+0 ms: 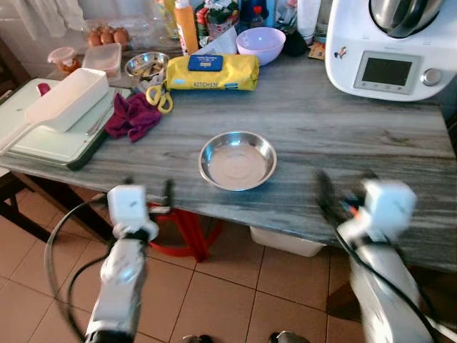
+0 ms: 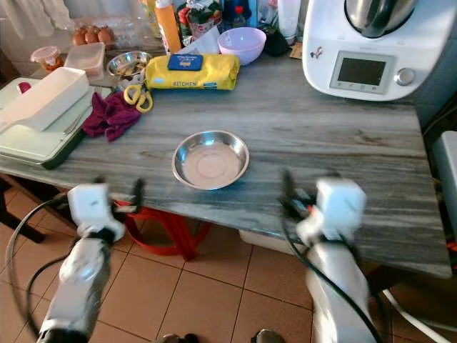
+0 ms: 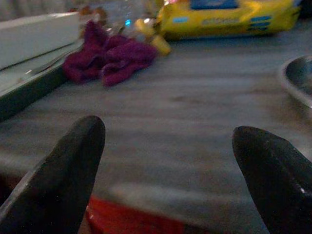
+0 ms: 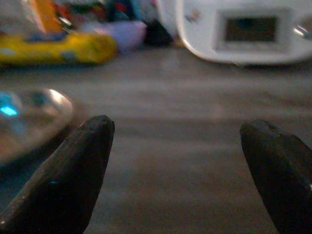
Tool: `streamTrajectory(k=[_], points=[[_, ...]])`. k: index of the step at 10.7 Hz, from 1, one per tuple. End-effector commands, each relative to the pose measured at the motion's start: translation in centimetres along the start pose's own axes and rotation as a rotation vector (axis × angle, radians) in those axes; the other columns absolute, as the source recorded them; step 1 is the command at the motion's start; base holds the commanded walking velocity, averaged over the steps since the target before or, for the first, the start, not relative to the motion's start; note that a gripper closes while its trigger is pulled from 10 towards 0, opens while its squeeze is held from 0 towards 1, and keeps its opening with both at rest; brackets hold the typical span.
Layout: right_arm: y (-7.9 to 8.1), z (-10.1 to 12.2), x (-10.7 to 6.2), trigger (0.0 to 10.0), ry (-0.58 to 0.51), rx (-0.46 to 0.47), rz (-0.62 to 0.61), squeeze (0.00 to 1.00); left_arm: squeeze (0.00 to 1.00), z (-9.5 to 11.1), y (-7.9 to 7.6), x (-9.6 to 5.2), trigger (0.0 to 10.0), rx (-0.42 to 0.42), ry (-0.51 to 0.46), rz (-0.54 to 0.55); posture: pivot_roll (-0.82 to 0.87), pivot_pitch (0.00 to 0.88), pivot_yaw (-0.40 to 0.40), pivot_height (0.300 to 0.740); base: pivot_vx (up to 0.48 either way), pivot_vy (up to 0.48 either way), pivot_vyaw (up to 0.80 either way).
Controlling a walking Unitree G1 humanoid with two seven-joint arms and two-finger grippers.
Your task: Setting the table
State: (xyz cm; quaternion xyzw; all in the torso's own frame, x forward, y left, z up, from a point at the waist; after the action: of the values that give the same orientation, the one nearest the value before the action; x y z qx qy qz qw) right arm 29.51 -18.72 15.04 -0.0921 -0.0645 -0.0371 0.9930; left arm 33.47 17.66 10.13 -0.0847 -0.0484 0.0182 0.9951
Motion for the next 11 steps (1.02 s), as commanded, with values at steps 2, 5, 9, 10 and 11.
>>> streamTrajectory(k=[2,5,9,10,11], points=[[0.2,0.3,-0.7,10.0,-0.011,-0.008,0.016,0.00,0.00,-0.5,0.9,-1.1,10.0,0.046,0.026,0.002,-0.14,0.130,0.084,0.740,0.000,0.000,0.00],[-0.1,0.3,-0.8,10.0,-0.008,-0.022,0.034,0.00,0.00,-0.1,1.8,-2.4,10.0,0.143,0.052,-0.104,-0.13,0.121,0.073,0.740,0.000,0.000,0.00],[-0.1,0.5,-0.8,10.0,0.003,-0.013,0.023,0.00,0.00,-1.0,0.1,-3.8,10.0,0.114,0.074,-0.116,-0.15,0.146,0.078,0.740,0.000,0.000,-0.39],[0.0,0.7,-0.5,10.0,-0.011,-0.015,0.028,0.00,0.00,-0.7,-0.3,-3.1,10.0,0.102,0.057,-0.109,-0.15,0.149,0.072,0.740,0.000,0.000,0.00],[0.3,1.0,-0.2,10.0,-0.023,-0.016,0.038,0.00,0.00,-0.6,-0.6,-2.5,10.0,0.096,0.048,-0.104,-0.16,0.143,0.072,0.740,0.000,0.000,0.00]])
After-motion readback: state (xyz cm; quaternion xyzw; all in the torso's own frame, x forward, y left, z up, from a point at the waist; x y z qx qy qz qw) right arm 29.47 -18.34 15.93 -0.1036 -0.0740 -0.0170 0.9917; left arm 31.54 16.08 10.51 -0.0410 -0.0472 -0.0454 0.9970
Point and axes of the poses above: a point about 5 cm out from each wrist's last joint towards the gripper, its own x axis pointing out of the wrist towards the gripper, its own z axis along the axis of the wrist's last joint, y = z × x, the point moved 5 cm from there along x, pointing out of the wrist towards the gripper, and after that the axes turned 10 degrees about -x, right-handed, at the moved point
